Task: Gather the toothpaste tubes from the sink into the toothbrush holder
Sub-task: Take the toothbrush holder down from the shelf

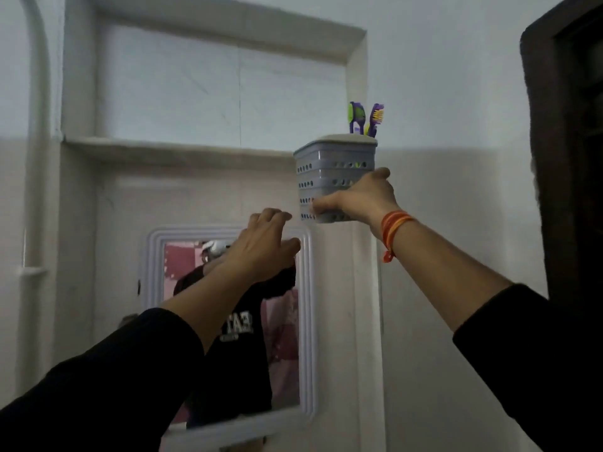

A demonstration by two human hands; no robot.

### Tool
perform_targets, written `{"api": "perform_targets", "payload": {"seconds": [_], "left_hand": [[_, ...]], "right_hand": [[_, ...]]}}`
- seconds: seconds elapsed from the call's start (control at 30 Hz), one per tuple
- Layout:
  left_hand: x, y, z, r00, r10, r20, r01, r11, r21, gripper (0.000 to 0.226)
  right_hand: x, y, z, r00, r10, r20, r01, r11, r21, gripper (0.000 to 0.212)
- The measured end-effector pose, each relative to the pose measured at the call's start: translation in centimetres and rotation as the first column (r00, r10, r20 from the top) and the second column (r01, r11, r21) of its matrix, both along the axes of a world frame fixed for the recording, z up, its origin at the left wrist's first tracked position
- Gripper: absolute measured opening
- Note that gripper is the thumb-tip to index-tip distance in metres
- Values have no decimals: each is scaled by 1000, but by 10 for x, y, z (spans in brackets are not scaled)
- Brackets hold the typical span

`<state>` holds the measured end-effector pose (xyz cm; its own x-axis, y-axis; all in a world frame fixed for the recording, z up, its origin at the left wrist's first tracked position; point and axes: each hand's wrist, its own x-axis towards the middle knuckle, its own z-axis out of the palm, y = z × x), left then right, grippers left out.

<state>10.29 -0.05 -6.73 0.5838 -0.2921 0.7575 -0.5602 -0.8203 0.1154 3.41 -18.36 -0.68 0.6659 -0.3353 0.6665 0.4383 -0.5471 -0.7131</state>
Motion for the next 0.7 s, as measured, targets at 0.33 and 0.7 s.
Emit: {"api": "perform_targets", "payload": {"seconds": [0.33,0.7], "left_hand": [[-3,33,-222,930,-108,-350,88,994,-72,46],[39,46,-404,545,60,-836,-76,997,22,54]], "right_hand": [[7,27,-253,985,-85,-151,91,995,30,118],[29,30,-494,906,-46,-421,104,988,116,116]]}}
